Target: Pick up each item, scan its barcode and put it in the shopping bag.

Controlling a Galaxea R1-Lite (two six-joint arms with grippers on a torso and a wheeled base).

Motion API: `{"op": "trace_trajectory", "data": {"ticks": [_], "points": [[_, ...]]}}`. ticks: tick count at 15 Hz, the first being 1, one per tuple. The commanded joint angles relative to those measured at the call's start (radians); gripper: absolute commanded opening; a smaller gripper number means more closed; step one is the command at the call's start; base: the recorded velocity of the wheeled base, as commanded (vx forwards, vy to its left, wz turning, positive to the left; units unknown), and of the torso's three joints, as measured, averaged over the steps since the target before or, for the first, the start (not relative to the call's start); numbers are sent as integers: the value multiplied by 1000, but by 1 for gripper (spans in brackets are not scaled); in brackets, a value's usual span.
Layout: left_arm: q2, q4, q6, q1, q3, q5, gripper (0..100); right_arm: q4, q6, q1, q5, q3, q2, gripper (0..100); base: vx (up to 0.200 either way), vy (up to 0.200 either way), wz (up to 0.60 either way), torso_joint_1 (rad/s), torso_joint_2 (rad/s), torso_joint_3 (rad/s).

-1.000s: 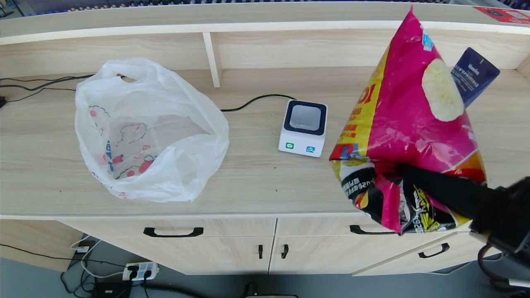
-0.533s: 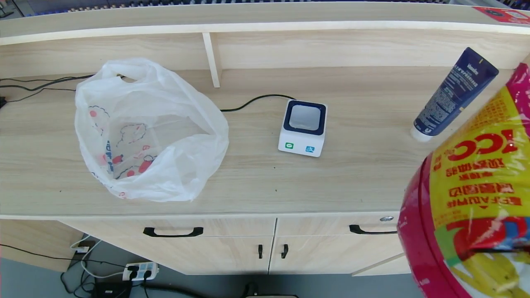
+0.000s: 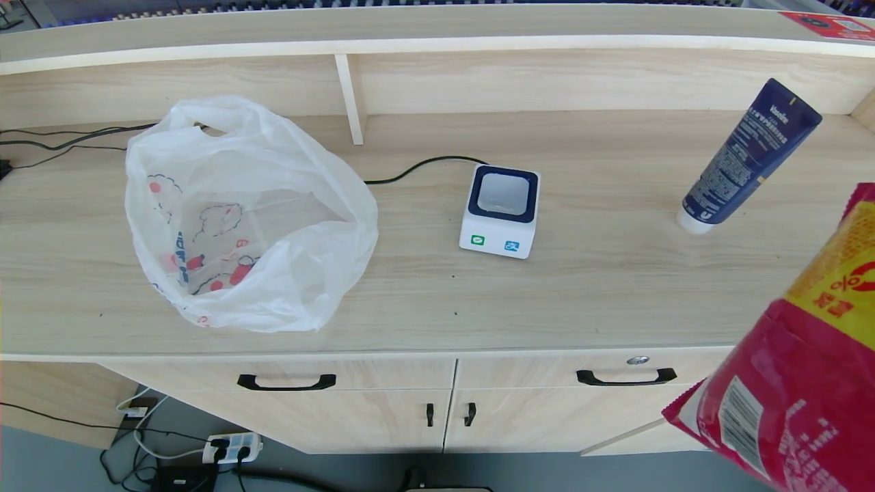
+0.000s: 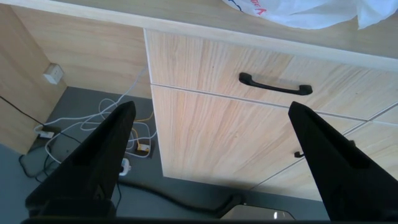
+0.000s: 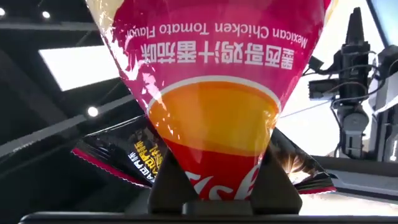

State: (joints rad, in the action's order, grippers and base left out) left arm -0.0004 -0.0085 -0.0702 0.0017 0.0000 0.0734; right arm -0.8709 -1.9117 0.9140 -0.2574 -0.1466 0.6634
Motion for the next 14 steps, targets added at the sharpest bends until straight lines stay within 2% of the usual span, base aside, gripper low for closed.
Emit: {"op": "trace_trajectory", "data": {"ticks": [1,2,7,9,11,12,14], "points": [[0,-1,0,0,0,0,100,-5,-44,5,-3,-1,36,0,0,0,0,0,0,0],[0,-1,0,0,0,0,100,-11,-119,5,-14,-16,73,0,0,0,0,0,0,0],[0,-1,0,0,0,0,100,-68,-293,3,-114,-111,249,0,0,0,0,0,0,0],[0,-1,0,0,0,0,100,-154,-461,-115,-206,-200,378,0,0,0,0,0,0,0],[0,-1,0,0,0,0,100,-270,-622,-233,-240,-206,429,0,0,0,0,0,0,0],[0,-1,0,0,0,0,100,-316,-647,-250,-263,-202,436,0,0,0,0,0,0,0],[0,-1,0,0,0,0,100,-588,-661,-253,-327,-99,466,0,0,0,0,0,0,0]]}}
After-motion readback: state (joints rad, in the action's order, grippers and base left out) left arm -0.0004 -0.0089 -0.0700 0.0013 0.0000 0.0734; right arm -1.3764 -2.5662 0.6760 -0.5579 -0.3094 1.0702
